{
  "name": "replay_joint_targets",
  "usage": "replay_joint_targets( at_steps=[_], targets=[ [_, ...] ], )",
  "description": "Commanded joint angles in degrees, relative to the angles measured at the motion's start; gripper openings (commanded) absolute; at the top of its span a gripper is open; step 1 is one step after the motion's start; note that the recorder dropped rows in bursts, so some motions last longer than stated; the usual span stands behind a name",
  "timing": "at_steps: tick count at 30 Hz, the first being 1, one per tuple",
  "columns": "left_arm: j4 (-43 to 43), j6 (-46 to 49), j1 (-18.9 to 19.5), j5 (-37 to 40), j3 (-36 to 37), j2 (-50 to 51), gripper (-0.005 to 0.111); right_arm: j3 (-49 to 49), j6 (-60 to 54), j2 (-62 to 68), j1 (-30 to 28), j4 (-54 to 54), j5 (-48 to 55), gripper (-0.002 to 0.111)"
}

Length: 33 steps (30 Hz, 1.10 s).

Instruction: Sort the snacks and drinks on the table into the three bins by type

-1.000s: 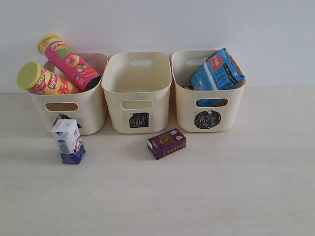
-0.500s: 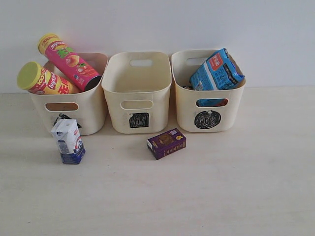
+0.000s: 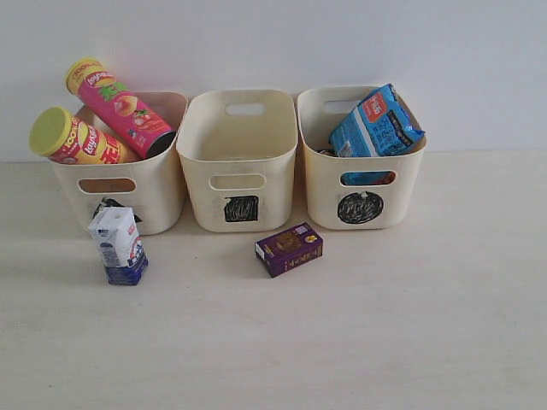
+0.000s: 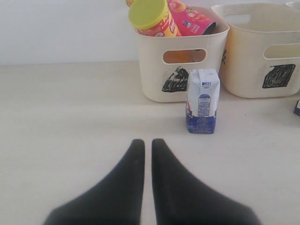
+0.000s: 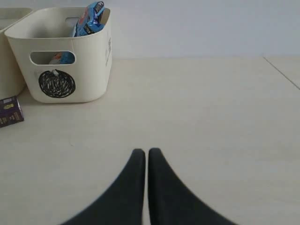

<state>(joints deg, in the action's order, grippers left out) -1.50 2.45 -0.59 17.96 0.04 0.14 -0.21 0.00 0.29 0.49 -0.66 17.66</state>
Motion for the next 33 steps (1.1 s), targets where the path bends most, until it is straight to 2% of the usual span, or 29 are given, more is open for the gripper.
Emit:
replay_joint_targets(
  at_steps=[1,31,33],
  targets=[
    [-0.6,0.1,0.1,-0.1,0.0,-0.1,0.004,0.2,0.0,-0.3,0.0,0.7,0.4,0.0],
    [-0.6,0.1,0.1,-0.1,0.0,-0.1,0.004,0.2,0.0,-0.3,0.0,0.7,0.8,0.0],
    [0.7,2.5,0.1,-1.2,0.0,-0.1,0.004,0.2,0.0,-0.3,0.0,0.7,0.8,0.0]
  ],
)
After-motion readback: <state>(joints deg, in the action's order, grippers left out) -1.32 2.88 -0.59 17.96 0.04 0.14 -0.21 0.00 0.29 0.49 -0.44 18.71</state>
